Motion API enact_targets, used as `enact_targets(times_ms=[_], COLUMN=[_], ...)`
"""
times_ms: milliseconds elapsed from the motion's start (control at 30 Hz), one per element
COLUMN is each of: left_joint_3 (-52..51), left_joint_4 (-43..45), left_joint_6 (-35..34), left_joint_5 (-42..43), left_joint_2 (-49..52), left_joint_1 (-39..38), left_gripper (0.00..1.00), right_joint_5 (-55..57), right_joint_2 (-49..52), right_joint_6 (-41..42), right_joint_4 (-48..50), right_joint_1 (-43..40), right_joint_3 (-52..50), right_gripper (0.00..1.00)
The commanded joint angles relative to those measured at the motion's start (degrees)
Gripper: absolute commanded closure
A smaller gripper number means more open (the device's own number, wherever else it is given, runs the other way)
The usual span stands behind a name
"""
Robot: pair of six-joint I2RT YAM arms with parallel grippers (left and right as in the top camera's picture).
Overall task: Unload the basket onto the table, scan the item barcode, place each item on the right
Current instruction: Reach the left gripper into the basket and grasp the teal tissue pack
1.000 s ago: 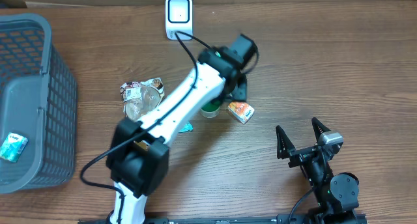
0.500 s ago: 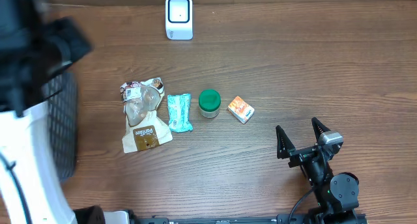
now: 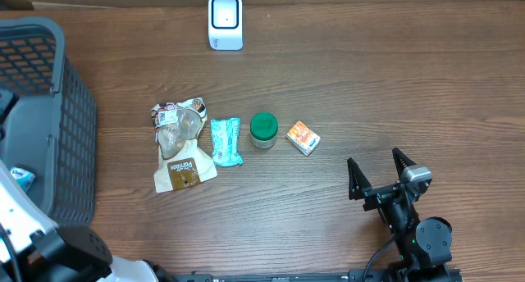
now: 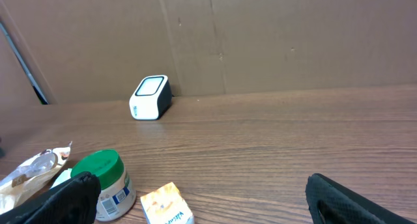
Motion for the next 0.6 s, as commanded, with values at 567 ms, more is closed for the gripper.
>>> enact_targets(times_ms=[567], left_joint_3=[-28.04], left_joint_4=[30.40], left_joint_6=[23.85], left_joint_5=[-11.15], left_joint_2=[9.70], left_joint_1=[5.55], left_gripper=[0.46], right_joint_5=[-0.04], right_joint_2=[-0.68], right_joint_6=[-0.22], right_joint_4=[0.20], right_joint_1=[-0.13], right_joint_3=[-0.61], right_gripper=[0.00])
